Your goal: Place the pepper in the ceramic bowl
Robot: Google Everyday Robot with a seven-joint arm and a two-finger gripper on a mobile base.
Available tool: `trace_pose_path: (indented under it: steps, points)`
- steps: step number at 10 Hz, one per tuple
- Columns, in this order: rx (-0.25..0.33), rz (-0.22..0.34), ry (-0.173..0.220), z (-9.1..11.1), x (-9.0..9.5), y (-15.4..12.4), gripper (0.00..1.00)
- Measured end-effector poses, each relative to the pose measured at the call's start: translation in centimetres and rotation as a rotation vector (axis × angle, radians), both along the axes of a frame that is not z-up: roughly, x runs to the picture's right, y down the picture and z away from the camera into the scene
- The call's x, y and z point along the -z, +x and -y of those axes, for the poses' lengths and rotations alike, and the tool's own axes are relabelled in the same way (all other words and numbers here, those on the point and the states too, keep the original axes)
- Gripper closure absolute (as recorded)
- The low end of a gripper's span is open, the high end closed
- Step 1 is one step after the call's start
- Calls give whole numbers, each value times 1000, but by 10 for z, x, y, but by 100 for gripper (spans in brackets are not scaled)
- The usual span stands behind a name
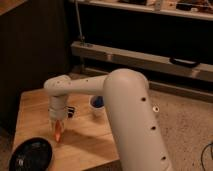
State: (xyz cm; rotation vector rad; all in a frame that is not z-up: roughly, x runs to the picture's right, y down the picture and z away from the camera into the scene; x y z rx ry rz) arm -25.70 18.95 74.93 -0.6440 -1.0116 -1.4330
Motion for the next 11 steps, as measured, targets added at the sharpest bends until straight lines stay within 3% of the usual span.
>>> trace_pose_path:
  steps: [2, 5, 7, 11]
  points:
    - [1, 16, 49, 21, 32, -1, 70]
    - [24, 96, 141, 49, 91, -19, 70]
    - [73, 202, 204, 52, 128, -53, 70]
    - [187, 401, 258, 43, 164, -127, 70]
